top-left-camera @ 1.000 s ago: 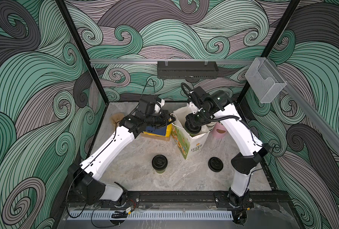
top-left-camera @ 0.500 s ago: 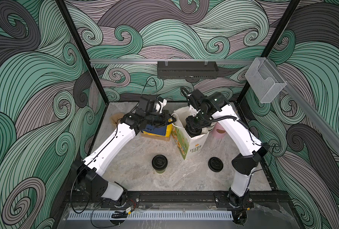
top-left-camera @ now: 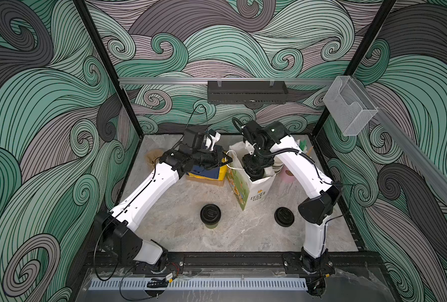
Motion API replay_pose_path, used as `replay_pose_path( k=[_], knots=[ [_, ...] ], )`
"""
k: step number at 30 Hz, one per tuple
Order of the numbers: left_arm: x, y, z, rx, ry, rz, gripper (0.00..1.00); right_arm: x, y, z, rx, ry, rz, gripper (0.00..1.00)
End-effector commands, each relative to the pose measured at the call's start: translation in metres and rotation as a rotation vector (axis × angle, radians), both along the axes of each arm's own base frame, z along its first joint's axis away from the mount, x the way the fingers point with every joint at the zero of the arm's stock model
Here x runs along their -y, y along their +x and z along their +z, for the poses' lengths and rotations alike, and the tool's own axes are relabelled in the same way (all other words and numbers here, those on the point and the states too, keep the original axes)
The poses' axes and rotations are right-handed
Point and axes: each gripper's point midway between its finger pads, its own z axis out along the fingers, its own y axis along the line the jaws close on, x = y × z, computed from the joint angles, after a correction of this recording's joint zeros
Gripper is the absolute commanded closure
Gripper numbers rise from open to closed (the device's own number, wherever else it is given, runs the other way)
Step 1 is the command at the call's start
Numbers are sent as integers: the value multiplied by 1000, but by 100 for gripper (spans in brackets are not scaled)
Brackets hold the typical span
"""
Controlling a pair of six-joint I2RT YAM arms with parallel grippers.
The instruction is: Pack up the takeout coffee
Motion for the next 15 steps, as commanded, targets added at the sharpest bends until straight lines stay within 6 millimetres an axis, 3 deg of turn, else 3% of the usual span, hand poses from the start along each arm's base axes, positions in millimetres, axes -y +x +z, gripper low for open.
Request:
replay_pose_path(
  k=[1,15],
  knots=[
    [-1,-3,8,31,-13,-19,100,33,-33,-4,-141,-140,17,37],
    [-2,-2,2,16,-3,-8,100,28,-40,-18,-209,-118,49,37]
  ],
)
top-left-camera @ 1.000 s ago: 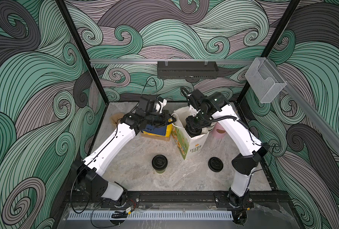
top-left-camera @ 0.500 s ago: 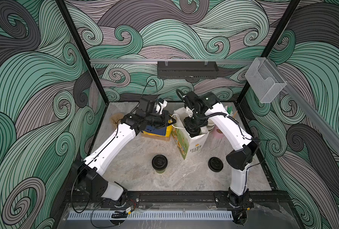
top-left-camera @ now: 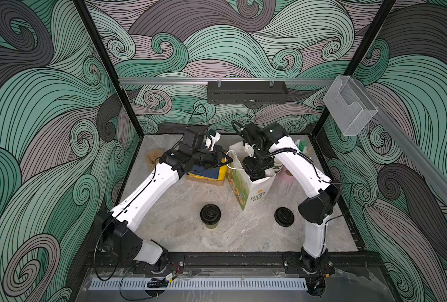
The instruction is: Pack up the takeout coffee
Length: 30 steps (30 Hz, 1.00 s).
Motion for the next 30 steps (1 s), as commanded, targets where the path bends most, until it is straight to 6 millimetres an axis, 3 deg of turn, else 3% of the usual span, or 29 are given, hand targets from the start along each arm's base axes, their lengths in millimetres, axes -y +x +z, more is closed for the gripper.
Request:
replay_pose_path(
  k=[1,3,5,30],
  knots=[
    [-2,-2,2,16,-2,-7,100,24,-33,-7,-162,-92,19,37],
    [-3,-2,1,12,-2,-5,100,22,-32,-9,-168,-81,21,37],
    [-6,-8,13,39,-16,-3,100,22,-30,-12,-173,-81,19,37],
    [-10,-5,12,50,-2,30,100,7,-22,-41,-226,-74,24,37]
  ],
)
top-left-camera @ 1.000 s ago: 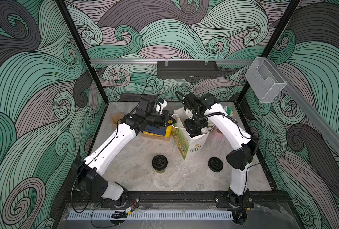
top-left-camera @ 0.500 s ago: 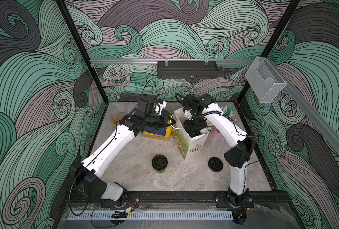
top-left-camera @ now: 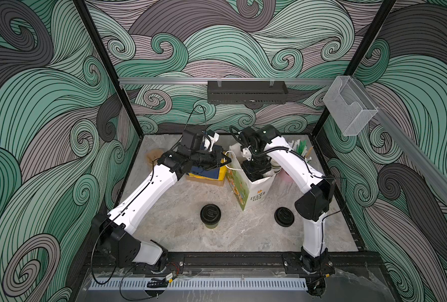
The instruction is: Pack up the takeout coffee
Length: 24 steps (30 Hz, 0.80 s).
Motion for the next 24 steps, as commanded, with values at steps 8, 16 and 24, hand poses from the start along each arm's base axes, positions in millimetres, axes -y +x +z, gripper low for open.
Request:
replay_pose_path(
  k=[8,16,24],
  knots=[
    [-6,-3,11,40,-4,10,100,13,-15,-16,-104,-93,-6,37],
    [-9,-7,7,34,6,13,100,14,-14,-17,-93,-96,-25,37],
    [-12,-9,5,31,15,22,100,16,-12,-20,-77,-82,-48,37]
  ],
)
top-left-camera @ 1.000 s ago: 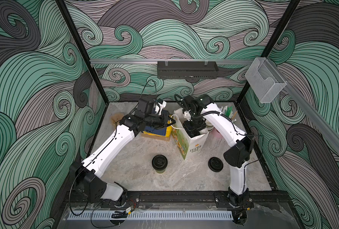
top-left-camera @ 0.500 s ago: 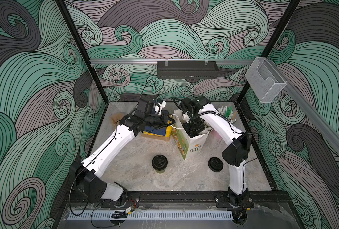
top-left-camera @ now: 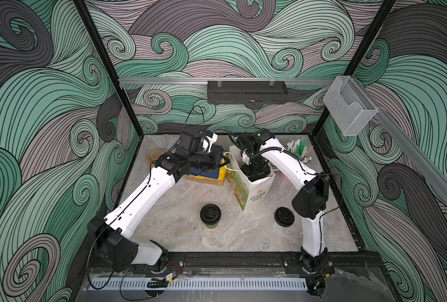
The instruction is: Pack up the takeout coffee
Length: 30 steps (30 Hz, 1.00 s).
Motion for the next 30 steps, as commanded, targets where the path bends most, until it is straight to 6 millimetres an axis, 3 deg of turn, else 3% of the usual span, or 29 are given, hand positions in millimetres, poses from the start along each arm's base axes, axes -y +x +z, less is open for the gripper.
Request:
replay_pose_path(
  k=[1,20,30],
  knots=[
    [-6,-3,1,14,12,7,100,8,-7,10,5,-1,-9,37],
    [-5,-1,-2,5,14,7,100,-17,-1,-5,23,80,8,38],
    [-3,0,-3,3,16,7,100,-16,1,-15,39,72,11,38]
  ],
)
